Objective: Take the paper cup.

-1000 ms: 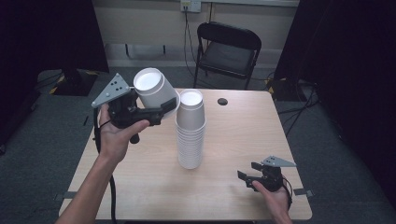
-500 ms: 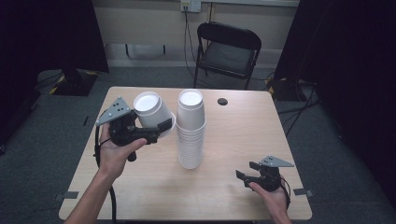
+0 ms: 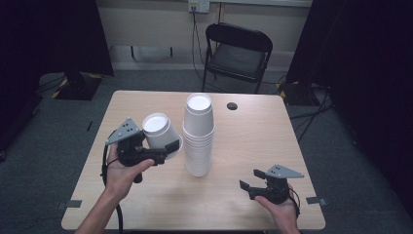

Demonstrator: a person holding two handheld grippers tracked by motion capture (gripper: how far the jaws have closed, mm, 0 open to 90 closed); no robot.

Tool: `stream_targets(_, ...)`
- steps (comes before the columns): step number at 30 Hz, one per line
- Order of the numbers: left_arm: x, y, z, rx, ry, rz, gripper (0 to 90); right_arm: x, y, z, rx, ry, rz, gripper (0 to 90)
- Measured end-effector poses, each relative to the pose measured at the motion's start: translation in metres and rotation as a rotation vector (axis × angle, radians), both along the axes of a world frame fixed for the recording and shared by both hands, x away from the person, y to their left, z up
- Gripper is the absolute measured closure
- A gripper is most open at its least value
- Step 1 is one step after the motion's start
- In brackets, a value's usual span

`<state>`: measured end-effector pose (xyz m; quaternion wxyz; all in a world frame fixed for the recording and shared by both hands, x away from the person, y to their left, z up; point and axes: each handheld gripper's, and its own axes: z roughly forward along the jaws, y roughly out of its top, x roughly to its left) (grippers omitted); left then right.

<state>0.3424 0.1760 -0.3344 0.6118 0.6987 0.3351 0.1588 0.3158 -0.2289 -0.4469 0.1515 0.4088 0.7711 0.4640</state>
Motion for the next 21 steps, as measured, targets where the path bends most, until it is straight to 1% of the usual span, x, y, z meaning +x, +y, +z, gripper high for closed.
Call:
stream_targets(2, -0.001, -0.001, -0.007, 0.003, 0.013, 0.010, 14.0, -0.003, 0.003, 0.002, 0.000, -0.006, 0.011, 27.7)
stream_targets(3, -0.001, -0.002, -0.010, 0.021, 0.017, 0.014, 14.0, -0.005, 0.005, 0.003, -0.002, -0.005, 0.021, 27.7)
stream_targets(4, -0.002, -0.005, -0.017, 0.047, 0.032, 0.014, 14.0, -0.007, 0.010, 0.005, -0.009, -0.011, 0.034, 28.7)
stream_targets(5, -0.002, -0.005, -0.017, 0.047, 0.032, 0.014, 14.1, -0.007, 0.010, 0.005, -0.009, -0.011, 0.034, 28.7)
stream_targets(6, -0.003, -0.005, -0.021, 0.046, 0.044, -0.004, 14.1, -0.008, 0.012, 0.006, -0.011, -0.016, 0.043, 29.0)
stream_targets(7, -0.004, -0.006, -0.025, 0.046, 0.048, -0.015, 14.0, -0.010, 0.017, 0.008, -0.020, -0.024, 0.064, 29.1)
stream_targets(9, -0.005, -0.007, -0.028, 0.040, 0.051, -0.011, 14.0, -0.011, 0.020, 0.009, -0.022, -0.026, 0.070, 29.4)
stream_targets(10, -0.006, -0.008, -0.031, 0.038, 0.057, -0.016, 14.0, -0.012, 0.025, 0.010, -0.029, -0.030, 0.094, 31.2)
stream_targets(11, -0.008, -0.009, -0.036, 0.047, 0.069, -0.021, 14.0, -0.013, 0.027, 0.011, -0.036, -0.037, 0.100, 31.4)
stream_targets(12, -0.008, -0.009, -0.036, 0.047, 0.069, -0.021, 14.0, -0.013, 0.027, 0.011, -0.036, -0.037, 0.100, 31.4)
stream_targets(14, -0.010, -0.009, -0.041, 0.038, 0.082, -0.028, 13.9, -0.014, 0.032, 0.013, -0.037, -0.036, 0.117, 31.6)
stream_targets(15, -0.014, -0.009, -0.044, 0.036, 0.092, -0.025, 13.9, -0.015, 0.037, 0.016, -0.041, -0.041, 0.132, 32.9)
stream_targets(18, -0.017, -0.009, -0.046, 0.044, 0.096, -0.013, 13.8, -0.015, 0.043, 0.019, -0.040, -0.046, 0.145, 33.7)
stream_targets(19, -0.020, -0.010, -0.049, 0.029, 0.098, -0.007, 13.8, -0.014, 0.049, 0.023, -0.033, -0.058, 0.165, 35.6)
stream_targets(20, -0.020, -0.010, -0.049, 0.029, 0.098, -0.007, 13.8, -0.014, 0.049, 0.023, -0.033, -0.058, 0.165, 35.6)
stream_targets(21, -0.021, -0.010, -0.049, 0.028, 0.109, -0.014, 13.8, -0.014, 0.057, 0.027, -0.030, -0.066, 0.189, 36.9)
